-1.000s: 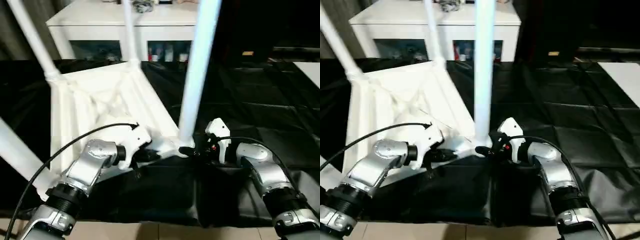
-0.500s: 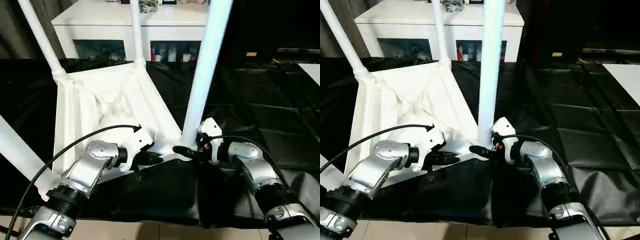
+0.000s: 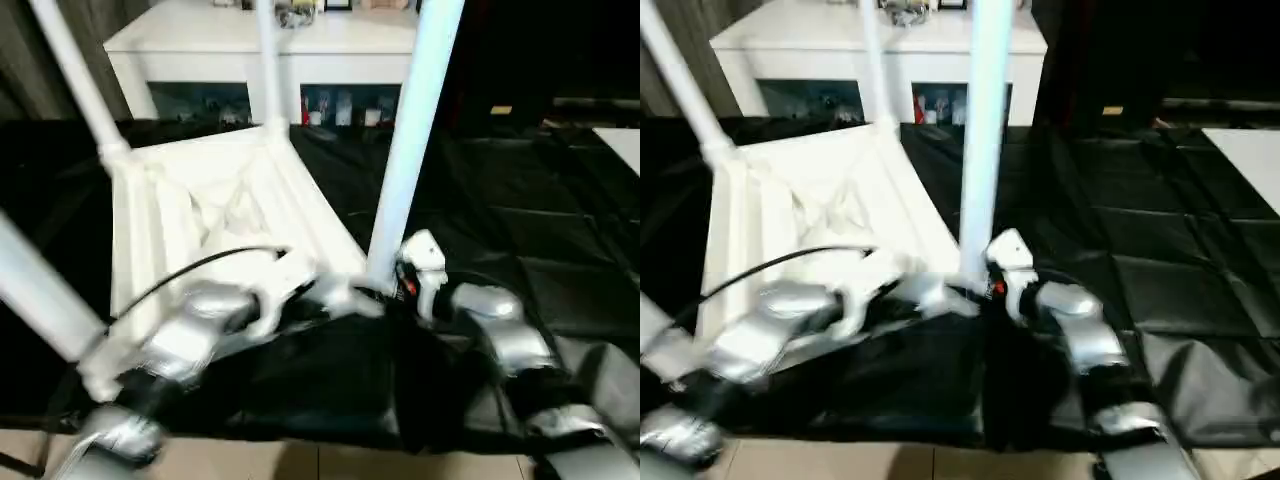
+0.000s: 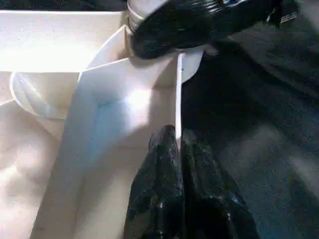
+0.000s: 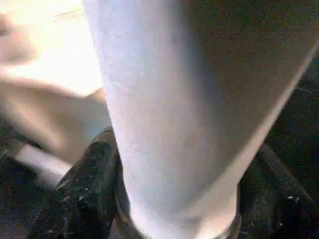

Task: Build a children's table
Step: Rotate leg to tighten

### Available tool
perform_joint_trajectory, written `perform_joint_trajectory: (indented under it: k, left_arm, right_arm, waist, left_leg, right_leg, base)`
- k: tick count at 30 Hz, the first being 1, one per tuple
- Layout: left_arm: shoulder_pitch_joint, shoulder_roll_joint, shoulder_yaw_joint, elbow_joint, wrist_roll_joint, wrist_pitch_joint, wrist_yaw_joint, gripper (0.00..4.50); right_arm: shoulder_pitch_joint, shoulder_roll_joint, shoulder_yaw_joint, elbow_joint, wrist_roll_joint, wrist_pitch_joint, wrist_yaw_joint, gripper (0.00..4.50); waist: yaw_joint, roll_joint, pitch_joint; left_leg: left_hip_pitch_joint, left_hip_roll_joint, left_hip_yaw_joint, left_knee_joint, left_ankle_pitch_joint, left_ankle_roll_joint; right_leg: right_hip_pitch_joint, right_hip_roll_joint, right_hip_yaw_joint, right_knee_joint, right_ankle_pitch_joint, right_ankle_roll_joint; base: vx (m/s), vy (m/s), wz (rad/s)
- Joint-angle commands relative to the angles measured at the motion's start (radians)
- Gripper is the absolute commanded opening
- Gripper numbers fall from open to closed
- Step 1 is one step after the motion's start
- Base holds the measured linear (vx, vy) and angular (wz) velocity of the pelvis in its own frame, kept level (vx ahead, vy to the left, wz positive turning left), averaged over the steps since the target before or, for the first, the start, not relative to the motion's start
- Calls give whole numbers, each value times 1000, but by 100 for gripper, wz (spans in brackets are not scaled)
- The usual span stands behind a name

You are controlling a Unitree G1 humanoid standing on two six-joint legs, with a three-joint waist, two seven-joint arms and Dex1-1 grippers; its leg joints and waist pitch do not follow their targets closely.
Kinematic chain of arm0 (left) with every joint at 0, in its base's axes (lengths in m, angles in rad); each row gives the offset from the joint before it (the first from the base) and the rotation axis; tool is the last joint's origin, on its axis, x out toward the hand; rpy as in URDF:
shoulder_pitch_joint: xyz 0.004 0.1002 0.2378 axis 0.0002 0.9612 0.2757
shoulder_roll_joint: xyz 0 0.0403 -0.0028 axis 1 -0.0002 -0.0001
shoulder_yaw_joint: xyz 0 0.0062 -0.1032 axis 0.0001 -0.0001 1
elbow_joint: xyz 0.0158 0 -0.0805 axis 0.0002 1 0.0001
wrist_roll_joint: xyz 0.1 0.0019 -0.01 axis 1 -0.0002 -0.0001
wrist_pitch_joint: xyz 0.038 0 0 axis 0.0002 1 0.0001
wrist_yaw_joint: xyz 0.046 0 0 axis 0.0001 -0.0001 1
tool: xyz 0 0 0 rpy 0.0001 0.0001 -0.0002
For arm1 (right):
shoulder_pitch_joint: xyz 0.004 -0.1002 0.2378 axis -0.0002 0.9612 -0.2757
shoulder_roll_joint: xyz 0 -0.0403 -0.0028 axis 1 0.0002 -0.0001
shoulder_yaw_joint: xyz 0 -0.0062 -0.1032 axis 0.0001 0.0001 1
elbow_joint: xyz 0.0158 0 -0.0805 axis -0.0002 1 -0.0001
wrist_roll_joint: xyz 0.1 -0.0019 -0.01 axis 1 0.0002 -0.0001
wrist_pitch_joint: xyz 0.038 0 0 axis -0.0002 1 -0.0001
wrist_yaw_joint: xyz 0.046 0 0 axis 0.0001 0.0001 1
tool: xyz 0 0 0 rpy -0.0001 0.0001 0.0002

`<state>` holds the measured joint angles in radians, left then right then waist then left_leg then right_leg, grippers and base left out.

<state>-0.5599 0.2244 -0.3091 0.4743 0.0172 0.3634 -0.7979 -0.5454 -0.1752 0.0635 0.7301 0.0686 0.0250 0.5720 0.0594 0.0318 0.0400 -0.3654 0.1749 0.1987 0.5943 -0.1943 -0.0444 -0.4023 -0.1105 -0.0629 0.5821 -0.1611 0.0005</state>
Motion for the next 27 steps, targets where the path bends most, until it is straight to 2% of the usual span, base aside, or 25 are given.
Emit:
perform_joint_trajectory:
  k: [1,2,3,5,6,7,8,9,11,12,13,15,17,18,19,20,21,22,23,24,25,26,27]
  left_arm:
    - [-46,-43,63,153,44,11,235,0]
    - [-73,-64,74,197,53,2,304,0]
    - [-73,-64,74,197,53,2,304,0]
    - [-110,-95,87,256,62,-21,389,0]
    - [-132,-114,95,293,65,-53,434,0]
    - [-146,-125,99,314,67,-74,459,0]
    - [-154,-130,99,328,70,-85,470,0]
    - [-170,-141,97,357,74,-112,483,0]
    - [-180,-146,92,374,74,-136,467,0]
    - [-179,-145,90,373,74,-138,463,0]
    - [-175,-139,80,367,76,-146,428,0]
    - [-170,-133,70,362,75,-156,396,0]
    - [-158,-125,61,348,72,-158,361,0]
    - [-143,-116,52,333,70,-164,320,0]
    - [-138,-113,50,326,69,-163,308,0]
    - [-127,-108,49,316,68,-165,285,0]
    - [-126,-107,49,314,67,-166,281,0]
    - [-106,-94,38,284,61,-176,221,0]
    - [-88,-79,34,249,54,-170,187,0]
    - [-76,-69,32,225,49,-165,166,0]
    - [-51,-45,27,174,29,-154,108,0]
    - [-49,-43,27,170,27,-153,104,0]
    - [-26,-15,15,127,9,-165,39,0]
  right_arm:
    - [16,45,-37,43,-23,60,-202,269]
    - [11,65,-54,64,-28,74,-290,269]
    - [11,65,-54,64,-28,74,-290,269]
    - [-2,95,-81,101,-32,82,-422,269]
    - [-13,115,-98,124,-33,81,-498,269]
    - [-20,127,-108,138,-33,79,-543,269]
    - [-25,134,-109,144,-39,77,-565,269]
    - [-39,156,-104,157,-47,67,-586,269]
    - [-44,180,-101,146,-41,42,-555,269]
    - [-44,182,-103,141,-38,37,-549,269]
    - [-38,192,-106,106,-20,-1,-506,325]
    - [-36,186,-93,85,-21,-16,-476,339]
    - [-33,177,-94,68,-10,-21,-453,348]
    - [-30,166,-99,45,12,-26,-419,359]
    - [-28,161,-101,35,21,-27,-404,372]
    - [-22,147,-104,10,40,-28,-359,379]
    - [-21,146,-105,7,42,-26,-353,381]
    - [-7,126,-111,-37,72,-9,-273,381]
    - [6,96,-95,-68,74,-2,-209,381]
    - [15,75,-82,-89,73,3,-165,381]
    - [33,30,-64,-123,86,15,-59,381]
    - [34,26,-63,-126,87,16,-51,381]
    - [47,-14,-55,-149,110,26,50,381]
  waist:
    - [-1,-10,-50]
    - [0,-11,-51]
    - [-1,-12,-51]
    - [-2,-10,-51]
    - [-3,-2,-52]
    - [-6,-6,-52]
    - [-4,-9,-52]
    - [-5,-1,-51]
    - [-4,-6,-53]
    - [-3,-5,-53]
    - [-2,-2,-54]
    - [1,-9,-56]
    - [-7,-9,-57]
    - [-21,-12,-53]
    - [-25,-9,-59]
    - [-26,-18,-59]
    - [-21,-16,-58]
    - [-15,-27,-56]
    - [-11,-29,-59]
    - [-11,-29,-59]
    - [-6,-33,-60]
    - [-2,-31,-60]
    - [0,-33,-60]
  left_leg:
    - [26,42,-18,-84,-299,3]
    - [33,43,-19,-83,-322,-5]
    - [29,41,-20,-85,-340,-11]
    - [22,41,-26,-89,-352,-11]
    - [24,41,-27,-90,-364,-15]
    - [29,39,-26,-90,-380,-22]
    - [28,39,-27,-90,-386,-22]
    - [24,38,-27,-92,-387,-17]
    - [20,36,-28,-92,-385,-9]
    - [18,40,-29,-93,-378,-2]
    - [16,40,-29,-93,-374,3]
    - [14,41,-25,-91,-340,17]
    - [-10,40,-33,-95,-306,27]
    - [-30,40,-42,-103,-294,26]
    - [-26,41,-44,-99,-285,24]
    - [-23,41,-44,-96,-281,28]
    - [-11,43,-39,-92,-282,36]
    - [-6,43,-33,-87,-275,55]
    - [-10,44,-32,-85,-232,75]
    - [-10,44,-32,-85,-232,75]
    - [-9,46,-29,-79,-172,105]
    - [-5,47,-27,-77,-163,115]
    - [-6,47,-24,-74,-142,129]
  right_leg:
    - [24,-35,36,-78,-377,-191]
    - [19,-36,35,-82,-399,-187]
    - [23,-35,34,-83,-419,-177]
    - [27,-38,31,-85,-435,-159]
    - [24,-38,30,-88,-443,-149]
    - [19,-36,30,-92,-449,-142]
    - [20,-36,29,-93,-449,-140]
    - [20,-37,29,-95,-443,-135]
    - [23,-38,29,-95,-445,-127]
    - [25,-41,31,-93,-436,-125]
    - [26,-42,31,-92,-429,-127]
    - [27,-42,33,-89,-391,-139]
    - [47,-45,29,-78,-367,-135]
    - [59,-44,19,-74,-389,-118]
    - [59,-48,18,-77,-388,-113]
    - [55,-47,18,-78,-375,-119]
    - [44,-46,23,-79,-351,-143]
    - [42,-48,27,-78,-343,-165]
    - [49,-49,28,-69,-299,-183]
    - [49,-49,28,-69,-299,-183]
    - [48,-48,27,-61,-236,-201]
    - [46,-48,28,-61,-224,-209]
    - [46,-46,29,-57,-199,-225]
  base:
    - [0,0,0]
    - [0,0,0]
    - [0,0,0]
    - [0,0,0]
    - [0,0,0]
    - [0,0,0]
    - [0,0,0]
    - [0,0,0]
    - [0,0,0]
    - [0,0,0]
    - [0,0,0]
    - [0,0,0]
    - [0,0,0]
    - [-5,-4,-28]
    - [-5,-4,-28]
    - [13,-6,-20]
    - [0,0,0]
    - [0,0,0]
    - [0,0,0]
    - [0,0,0]
    - [0,0,0]
    - [0,0,0]
    - [0,0,0]
